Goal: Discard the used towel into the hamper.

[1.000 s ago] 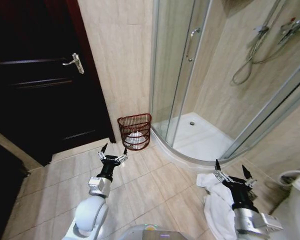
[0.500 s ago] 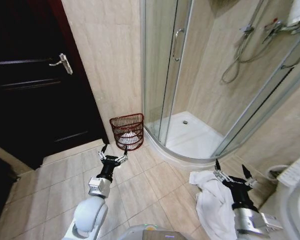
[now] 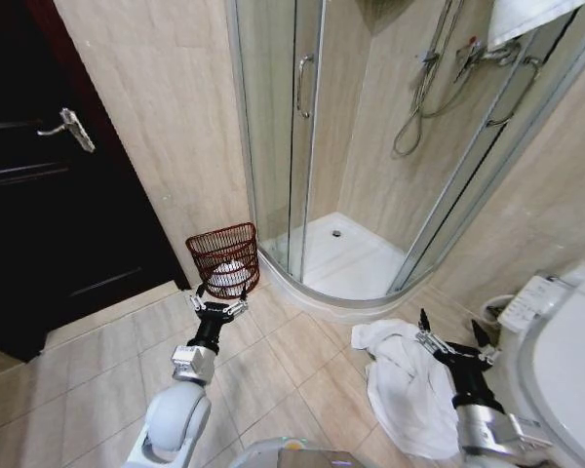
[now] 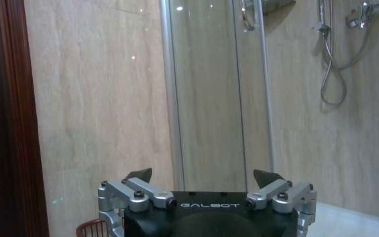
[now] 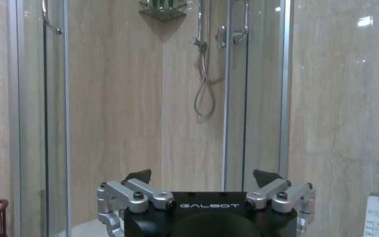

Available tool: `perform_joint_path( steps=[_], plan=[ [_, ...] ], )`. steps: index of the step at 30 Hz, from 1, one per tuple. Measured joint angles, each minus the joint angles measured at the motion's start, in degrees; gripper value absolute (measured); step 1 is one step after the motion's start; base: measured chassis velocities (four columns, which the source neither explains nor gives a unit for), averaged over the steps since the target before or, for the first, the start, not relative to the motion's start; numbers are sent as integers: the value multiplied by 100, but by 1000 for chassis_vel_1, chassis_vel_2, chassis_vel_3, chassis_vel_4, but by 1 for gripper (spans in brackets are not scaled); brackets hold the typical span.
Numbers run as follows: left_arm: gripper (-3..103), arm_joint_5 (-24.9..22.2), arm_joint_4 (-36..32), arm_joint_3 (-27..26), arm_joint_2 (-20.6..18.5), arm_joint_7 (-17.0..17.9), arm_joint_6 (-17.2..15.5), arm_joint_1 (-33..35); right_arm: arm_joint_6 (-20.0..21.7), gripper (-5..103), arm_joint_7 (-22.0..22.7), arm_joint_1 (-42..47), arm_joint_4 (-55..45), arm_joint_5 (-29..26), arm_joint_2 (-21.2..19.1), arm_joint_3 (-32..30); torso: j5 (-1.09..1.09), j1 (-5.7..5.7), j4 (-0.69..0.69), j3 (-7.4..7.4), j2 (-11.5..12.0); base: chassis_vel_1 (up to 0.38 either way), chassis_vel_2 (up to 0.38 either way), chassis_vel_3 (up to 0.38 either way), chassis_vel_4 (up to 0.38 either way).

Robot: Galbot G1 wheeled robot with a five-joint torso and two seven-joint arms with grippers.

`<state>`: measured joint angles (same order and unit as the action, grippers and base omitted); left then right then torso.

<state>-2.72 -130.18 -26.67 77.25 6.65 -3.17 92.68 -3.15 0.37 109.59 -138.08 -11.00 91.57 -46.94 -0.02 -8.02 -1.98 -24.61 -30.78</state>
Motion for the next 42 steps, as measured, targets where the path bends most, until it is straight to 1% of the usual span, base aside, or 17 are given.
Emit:
perform_joint_path(
  steps=[27,42],
  plan=[
    [100,33,29,26,38,-17,18,37,-56,100,1,5,65,-27,-18,-11,1,0,0,0,0,-40,-41,42,40],
    [100,13,55,77,50,-13,23,12,-86,100,20,37,74,-24,0,-20,2,0,0,0,0,-96,-88,101,86]
  ],
)
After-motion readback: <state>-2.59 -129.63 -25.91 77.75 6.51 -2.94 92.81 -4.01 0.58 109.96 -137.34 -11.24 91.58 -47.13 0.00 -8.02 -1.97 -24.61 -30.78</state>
